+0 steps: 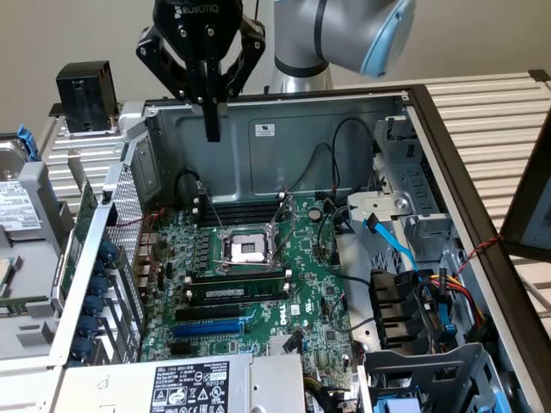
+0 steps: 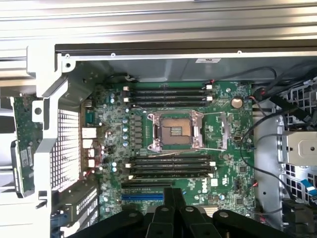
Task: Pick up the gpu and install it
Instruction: 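Reach for the gpu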
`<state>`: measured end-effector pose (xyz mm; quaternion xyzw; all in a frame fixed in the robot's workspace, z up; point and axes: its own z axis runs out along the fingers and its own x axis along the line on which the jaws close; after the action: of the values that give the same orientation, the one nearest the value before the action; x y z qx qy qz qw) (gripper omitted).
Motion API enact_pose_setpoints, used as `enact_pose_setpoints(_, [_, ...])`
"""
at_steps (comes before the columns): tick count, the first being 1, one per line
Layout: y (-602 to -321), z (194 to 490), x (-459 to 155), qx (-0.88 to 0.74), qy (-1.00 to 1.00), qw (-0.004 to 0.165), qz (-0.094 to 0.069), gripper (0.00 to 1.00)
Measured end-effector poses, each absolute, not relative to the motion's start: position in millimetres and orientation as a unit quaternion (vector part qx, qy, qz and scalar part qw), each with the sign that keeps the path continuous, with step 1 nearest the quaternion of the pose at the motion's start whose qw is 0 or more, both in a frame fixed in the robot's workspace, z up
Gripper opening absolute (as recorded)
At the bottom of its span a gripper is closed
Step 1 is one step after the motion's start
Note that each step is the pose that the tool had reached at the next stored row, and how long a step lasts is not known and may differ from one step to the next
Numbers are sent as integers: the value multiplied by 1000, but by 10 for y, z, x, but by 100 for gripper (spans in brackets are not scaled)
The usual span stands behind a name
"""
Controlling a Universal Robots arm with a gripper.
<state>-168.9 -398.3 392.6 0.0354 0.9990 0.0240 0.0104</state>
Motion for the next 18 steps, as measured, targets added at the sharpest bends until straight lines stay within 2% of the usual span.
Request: enact_pose_setpoints(18, [-3969,3923,-2510,35,999,10,24,11])
